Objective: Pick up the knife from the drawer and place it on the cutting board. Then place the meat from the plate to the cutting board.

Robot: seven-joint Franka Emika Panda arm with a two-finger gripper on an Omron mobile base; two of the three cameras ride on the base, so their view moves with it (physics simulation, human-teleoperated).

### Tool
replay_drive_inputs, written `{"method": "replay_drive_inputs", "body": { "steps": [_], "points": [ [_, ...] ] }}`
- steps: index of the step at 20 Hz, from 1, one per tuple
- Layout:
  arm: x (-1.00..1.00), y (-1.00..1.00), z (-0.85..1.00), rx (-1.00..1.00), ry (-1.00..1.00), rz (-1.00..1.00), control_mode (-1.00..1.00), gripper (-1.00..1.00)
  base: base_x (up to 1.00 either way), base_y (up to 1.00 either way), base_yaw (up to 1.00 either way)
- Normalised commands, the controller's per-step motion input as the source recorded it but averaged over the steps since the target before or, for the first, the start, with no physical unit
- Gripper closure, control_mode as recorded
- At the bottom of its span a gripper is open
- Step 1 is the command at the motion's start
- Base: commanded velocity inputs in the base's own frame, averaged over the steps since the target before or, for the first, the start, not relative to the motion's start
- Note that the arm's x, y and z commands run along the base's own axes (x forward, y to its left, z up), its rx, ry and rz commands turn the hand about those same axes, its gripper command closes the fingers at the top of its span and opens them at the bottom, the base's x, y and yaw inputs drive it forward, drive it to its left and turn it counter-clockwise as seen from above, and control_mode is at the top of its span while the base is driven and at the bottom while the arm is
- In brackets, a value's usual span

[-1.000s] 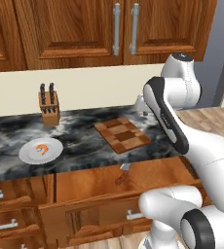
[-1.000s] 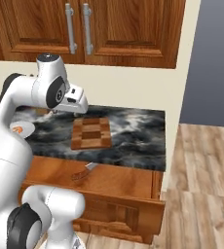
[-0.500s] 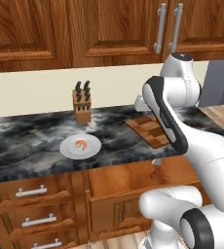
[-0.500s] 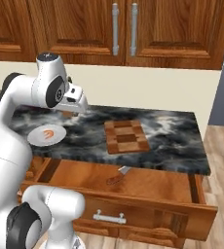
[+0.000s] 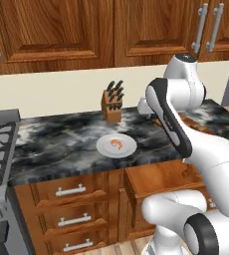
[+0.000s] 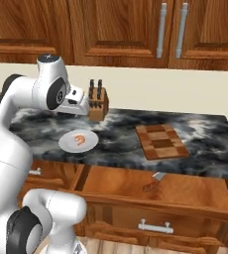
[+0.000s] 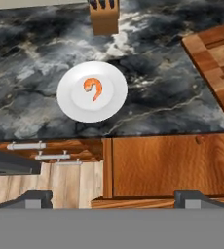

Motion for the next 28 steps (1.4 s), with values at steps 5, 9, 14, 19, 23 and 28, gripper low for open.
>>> {"method": "replay_drive_inputs", "body": {
  "steps": [5, 9, 14, 19, 23, 28],
  "points": [
    [0.00, 0.00, 0.00, 0.00, 0.00, 0.00, 1.00, -1.00, -0.11, 0.67, -0.04],
    [0.00, 0.00, 0.00, 0.00, 0.00, 0.00, 1.00, -1.00, -0.04, 0.69, -0.04],
    [0.00, 0.00, 0.00, 0.00, 0.00, 0.00, 1.00, -1.00, -0.01, 0.70, -0.03],
    [0.00, 0.00, 0.00, 0.00, 0.00, 0.00, 1.00, -1.00, 0.03, 0.61, 0.00],
    [0.00, 0.00, 0.00, 0.00, 0.00, 0.00, 1.00, -1.00, 0.35, 0.35, 0.00],
    [0.00, 0.00, 0.00, 0.00, 0.00, 0.00, 1.00, -1.00, 0.49, 0.08, 0.00]
  ]
}}
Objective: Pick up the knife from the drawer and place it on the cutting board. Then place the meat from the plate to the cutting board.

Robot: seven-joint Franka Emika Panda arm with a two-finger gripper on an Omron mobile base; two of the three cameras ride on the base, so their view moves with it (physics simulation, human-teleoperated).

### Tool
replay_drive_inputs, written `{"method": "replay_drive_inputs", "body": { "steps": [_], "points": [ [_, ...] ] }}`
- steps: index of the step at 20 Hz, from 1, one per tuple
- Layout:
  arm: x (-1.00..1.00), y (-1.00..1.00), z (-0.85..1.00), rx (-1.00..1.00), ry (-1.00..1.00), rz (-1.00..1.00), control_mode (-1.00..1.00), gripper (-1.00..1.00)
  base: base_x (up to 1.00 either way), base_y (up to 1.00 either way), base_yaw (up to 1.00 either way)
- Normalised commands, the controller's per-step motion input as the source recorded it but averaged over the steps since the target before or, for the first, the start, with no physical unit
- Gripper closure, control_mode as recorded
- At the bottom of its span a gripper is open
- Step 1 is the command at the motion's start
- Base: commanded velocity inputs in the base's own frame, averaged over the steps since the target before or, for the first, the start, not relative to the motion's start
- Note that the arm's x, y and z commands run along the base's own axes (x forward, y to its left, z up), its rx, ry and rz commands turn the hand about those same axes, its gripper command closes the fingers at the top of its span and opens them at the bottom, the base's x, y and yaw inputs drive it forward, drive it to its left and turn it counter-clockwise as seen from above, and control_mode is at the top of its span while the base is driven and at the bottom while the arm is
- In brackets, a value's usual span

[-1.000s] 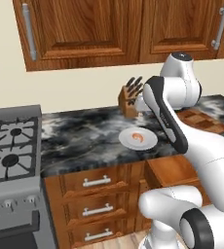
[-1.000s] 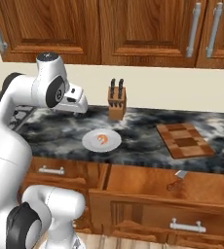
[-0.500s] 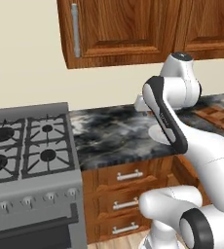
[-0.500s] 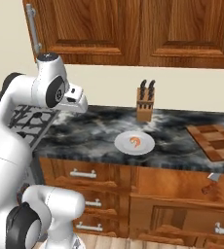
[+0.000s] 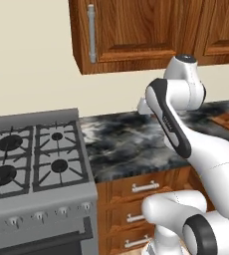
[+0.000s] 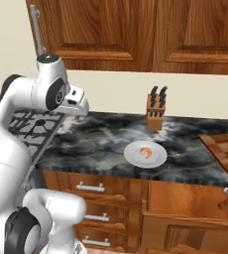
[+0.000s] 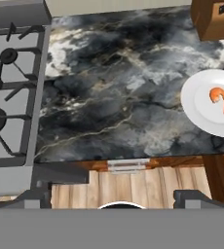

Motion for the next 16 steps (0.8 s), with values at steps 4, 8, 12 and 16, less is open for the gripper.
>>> {"method": "replay_drive_inputs", "body": {
  "steps": [4, 8, 12, 16],
  "points": [
    [0.00, 0.00, 0.00, 0.00, 0.00, 0.00, 1.00, -1.00, 0.46, 0.03, 0.00],
    [0.00, 0.00, 0.00, 0.00, 0.00, 0.00, 1.00, -1.00, 0.39, 0.00, 0.00],
    [0.00, 0.00, 0.00, 0.00, 0.00, 0.00, 1.00, -1.00, 0.45, -0.03, 0.00],
    [0.00, 0.00, 0.00, 0.00, 0.00, 0.00, 1.00, -1.00, 0.43, -0.21, 0.00]
  ]
}}
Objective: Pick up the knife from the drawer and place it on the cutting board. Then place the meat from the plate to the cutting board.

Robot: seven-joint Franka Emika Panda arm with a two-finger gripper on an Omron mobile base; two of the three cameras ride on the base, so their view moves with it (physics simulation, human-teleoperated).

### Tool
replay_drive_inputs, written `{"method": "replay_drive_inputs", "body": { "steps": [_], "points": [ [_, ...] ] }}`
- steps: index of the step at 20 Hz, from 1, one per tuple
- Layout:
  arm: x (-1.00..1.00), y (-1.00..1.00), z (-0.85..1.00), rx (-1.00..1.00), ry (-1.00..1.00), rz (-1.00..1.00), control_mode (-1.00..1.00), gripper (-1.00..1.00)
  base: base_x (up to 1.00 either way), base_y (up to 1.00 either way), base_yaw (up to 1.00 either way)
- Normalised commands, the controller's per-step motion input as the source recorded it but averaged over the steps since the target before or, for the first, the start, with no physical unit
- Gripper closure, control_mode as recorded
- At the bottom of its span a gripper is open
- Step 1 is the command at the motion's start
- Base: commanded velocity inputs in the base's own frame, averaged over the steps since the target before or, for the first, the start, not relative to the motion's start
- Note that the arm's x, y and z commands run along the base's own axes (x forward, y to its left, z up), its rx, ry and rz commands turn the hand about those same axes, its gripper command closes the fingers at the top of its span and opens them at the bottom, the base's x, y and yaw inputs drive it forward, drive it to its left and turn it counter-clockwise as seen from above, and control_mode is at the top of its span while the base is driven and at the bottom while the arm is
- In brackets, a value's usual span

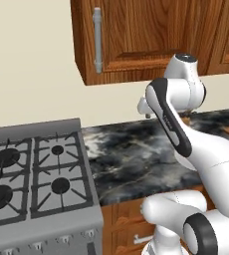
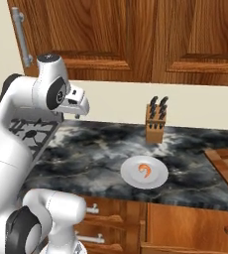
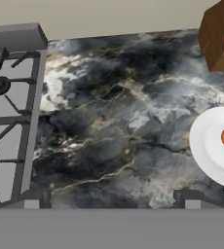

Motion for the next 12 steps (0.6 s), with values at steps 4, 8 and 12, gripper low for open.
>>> {"method": "replay_drive_inputs", "body": {
  "steps": [4, 8, 12],
  "points": [
    [0.00, 0.00, 0.00, 0.00, 0.00, 0.00, 1.00, -1.00, 0.29, -0.38, 0.00],
    [0.00, 0.00, 0.00, 0.00, 0.00, 0.00, 1.00, -1.00, 0.06, -0.35, -0.01],
    [0.00, 0.00, 0.00, 0.00, 0.00, 0.00, 1.00, -1.00, 0.14, -0.13, -0.01]
  ]
}}
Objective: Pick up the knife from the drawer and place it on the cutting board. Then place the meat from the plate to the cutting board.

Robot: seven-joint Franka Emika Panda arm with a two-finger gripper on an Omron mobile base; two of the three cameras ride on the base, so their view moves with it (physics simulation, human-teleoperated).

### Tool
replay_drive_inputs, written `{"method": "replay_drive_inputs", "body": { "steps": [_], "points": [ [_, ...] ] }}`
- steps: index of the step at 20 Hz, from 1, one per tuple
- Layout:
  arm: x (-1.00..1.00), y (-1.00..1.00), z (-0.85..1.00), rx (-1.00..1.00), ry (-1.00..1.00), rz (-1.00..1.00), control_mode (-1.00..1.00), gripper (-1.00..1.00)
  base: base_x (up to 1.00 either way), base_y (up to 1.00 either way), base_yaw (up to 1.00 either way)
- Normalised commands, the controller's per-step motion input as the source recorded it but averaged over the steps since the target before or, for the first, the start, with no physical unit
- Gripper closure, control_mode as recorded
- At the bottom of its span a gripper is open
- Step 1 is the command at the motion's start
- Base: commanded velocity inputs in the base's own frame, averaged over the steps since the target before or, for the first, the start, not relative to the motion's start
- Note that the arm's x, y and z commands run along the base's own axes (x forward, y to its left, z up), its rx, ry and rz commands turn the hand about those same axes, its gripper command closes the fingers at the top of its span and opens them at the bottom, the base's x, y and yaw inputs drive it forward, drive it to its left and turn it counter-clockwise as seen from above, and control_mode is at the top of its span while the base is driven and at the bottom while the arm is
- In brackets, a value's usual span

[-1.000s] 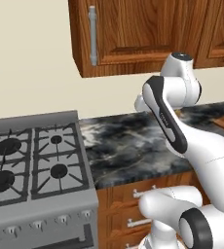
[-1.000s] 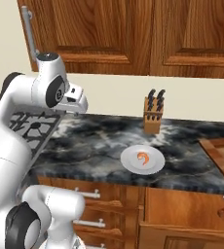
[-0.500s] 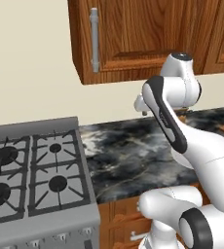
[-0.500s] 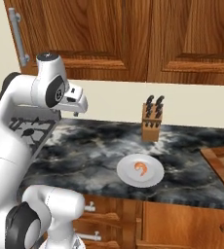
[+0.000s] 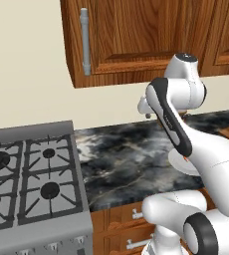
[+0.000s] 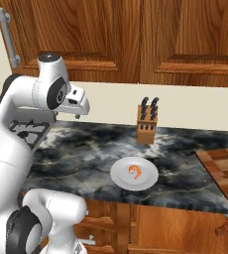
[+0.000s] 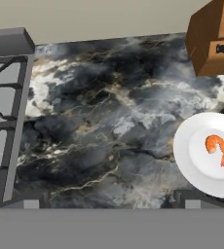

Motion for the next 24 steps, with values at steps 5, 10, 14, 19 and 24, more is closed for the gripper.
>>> {"method": "replay_drive_inputs", "body": {
  "steps": [5, 10, 14, 19, 24],
  "points": [
    [0.00, 0.00, 0.00, 0.00, 0.00, 0.00, 1.00, -1.00, 0.04, 0.00, 0.00],
    [0.00, 0.00, 0.00, 0.00, 0.00, 0.00, 1.00, -1.00, 0.04, 0.00, 0.00],
    [0.00, 0.00, 0.00, 0.00, 0.00, 0.00, 1.00, -1.00, 0.10, -0.03, 0.00],
    [0.00, 0.00, 0.00, 0.00, 0.00, 0.00, 1.00, -1.00, 0.00, 0.00, 0.00],
    [-0.36, -0.21, -0.14, 0.00, 0.00, 0.00, -1.00, -1.00, 0.00, 0.00, 0.00]
  ]
}}
